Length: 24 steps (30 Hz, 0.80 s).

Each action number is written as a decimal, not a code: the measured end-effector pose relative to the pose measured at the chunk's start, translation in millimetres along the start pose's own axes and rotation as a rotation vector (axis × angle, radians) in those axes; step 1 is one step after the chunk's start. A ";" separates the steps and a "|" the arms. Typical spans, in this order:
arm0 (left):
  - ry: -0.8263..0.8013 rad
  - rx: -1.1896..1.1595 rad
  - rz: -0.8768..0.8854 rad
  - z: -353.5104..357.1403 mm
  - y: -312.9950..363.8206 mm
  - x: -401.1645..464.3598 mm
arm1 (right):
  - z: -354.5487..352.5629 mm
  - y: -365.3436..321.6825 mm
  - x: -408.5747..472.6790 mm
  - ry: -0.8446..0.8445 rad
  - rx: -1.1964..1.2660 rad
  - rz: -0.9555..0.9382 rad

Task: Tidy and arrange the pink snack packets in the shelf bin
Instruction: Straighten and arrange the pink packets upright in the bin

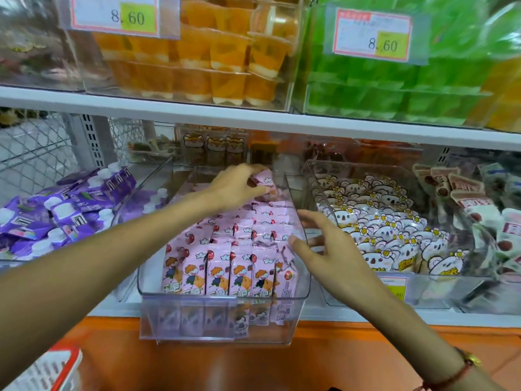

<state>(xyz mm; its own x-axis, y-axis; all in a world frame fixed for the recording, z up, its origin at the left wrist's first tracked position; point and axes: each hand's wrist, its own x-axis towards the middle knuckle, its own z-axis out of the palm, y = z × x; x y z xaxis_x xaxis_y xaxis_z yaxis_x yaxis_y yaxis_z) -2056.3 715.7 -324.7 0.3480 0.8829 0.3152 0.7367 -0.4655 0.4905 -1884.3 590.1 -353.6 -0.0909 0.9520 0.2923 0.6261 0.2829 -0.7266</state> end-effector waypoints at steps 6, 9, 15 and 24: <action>-0.116 0.157 0.013 5.6 9.6 41.0 | -1.3 -0.9 0.3 -0.015 0.009 0.026; 0.016 0.065 -0.100 24.9 3.8 53.5 | -0.7 0.0 -0.4 -0.015 0.023 0.026; -0.042 0.215 -0.004 34.0 -7.8 47.0 | -0.9 2.5 1.5 -0.008 0.010 0.026; -0.261 0.124 0.068 9.9 -3.6 34.5 | 5.9 2.1 -2.9 0.044 0.080 0.049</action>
<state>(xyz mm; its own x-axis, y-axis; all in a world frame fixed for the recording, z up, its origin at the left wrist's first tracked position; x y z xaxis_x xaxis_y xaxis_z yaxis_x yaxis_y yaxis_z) -2041.2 748.5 -323.6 0.5248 0.8432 0.1166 0.7659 -0.5275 0.3676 -1887.3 588.6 -359.6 -0.0266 0.9593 0.2813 0.5646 0.2466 -0.7877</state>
